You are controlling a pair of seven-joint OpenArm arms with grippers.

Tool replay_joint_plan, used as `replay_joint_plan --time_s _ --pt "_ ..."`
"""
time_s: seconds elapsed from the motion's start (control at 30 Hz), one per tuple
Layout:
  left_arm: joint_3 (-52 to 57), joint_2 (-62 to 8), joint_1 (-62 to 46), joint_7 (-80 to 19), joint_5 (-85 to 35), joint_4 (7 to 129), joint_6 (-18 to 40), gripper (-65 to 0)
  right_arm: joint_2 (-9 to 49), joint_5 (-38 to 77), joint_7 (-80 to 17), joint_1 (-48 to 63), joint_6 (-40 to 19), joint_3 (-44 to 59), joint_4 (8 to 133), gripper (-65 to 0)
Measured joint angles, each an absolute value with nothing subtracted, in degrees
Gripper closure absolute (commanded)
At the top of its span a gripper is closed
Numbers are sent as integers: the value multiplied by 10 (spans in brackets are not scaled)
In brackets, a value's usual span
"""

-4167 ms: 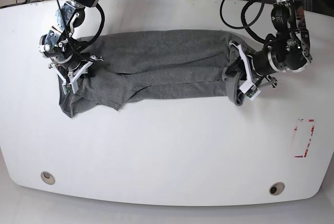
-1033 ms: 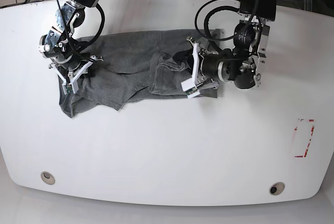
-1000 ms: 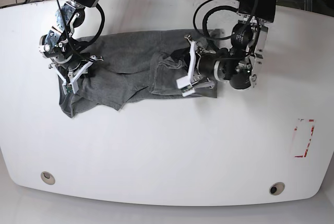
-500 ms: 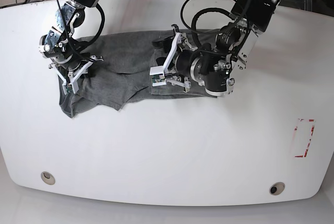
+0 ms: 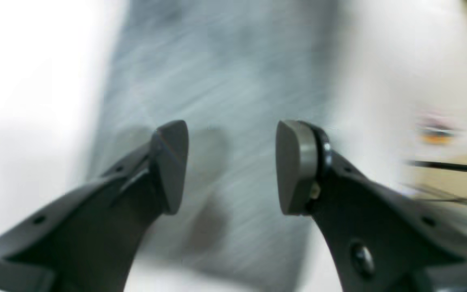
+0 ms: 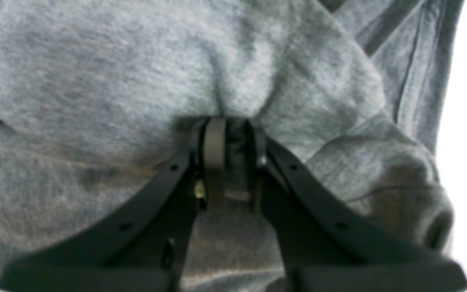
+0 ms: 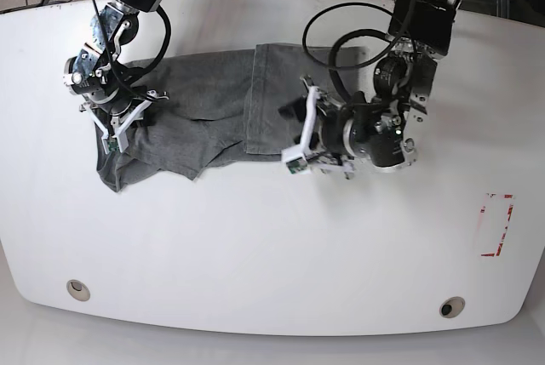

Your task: Layout the t-shirt on the table in an organized manner, then fold the t-shirt properly

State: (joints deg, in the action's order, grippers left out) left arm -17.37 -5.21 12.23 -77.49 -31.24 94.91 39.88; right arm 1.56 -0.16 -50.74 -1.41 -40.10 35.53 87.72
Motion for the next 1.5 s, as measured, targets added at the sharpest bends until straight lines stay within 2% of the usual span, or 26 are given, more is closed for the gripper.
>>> replay_joint_plan --time_s 0.17,0.27,0.77,0.83,1.03,1.1,1.2,1.27,1.4,1.5 --pt "-139 -54 83 -729 -231 949 399 -135 15 -2 -507 -14 -401 355 877 -75" --pt "-141 -52 61 -717 -203 948 399 -75 16 -2 -507 -14 -401 355 877 -75" --pt "-136 -67 3 -682 -99 948 399 -65 14 -3 -524 -24 -401 355 881 -92" --pt "-137 -74 -3 -661 -98 949 399 -67 12 -8 -543 -28 -401 354 889 -132" --pt "-136 -94 -14 -629 -105 950 399 -68 7 -19 -633 -40 -401 356 954 -403" --pt "-136 -98 -14 -629 -105 952 399 -68 8 7 -655 -45 -399 357 982 -496" --pt "-136 -98 -14 -629 -105 950 399 -68 16 65 -684 -49 -399 358 1024 -602" --pt "-135 -99 -13 -627 -107 946 399 -68 20 104 -701 -50 -400 358 1049 -650" --pt "-114 -98 -13 -616 -121 933 402 -69 27 199 -740 -60 -404 403 1060 -650" --pt "-106 -99 -11 -614 -127 923 402 -69 35 220 -768 -81 -401 469 1033 -650"
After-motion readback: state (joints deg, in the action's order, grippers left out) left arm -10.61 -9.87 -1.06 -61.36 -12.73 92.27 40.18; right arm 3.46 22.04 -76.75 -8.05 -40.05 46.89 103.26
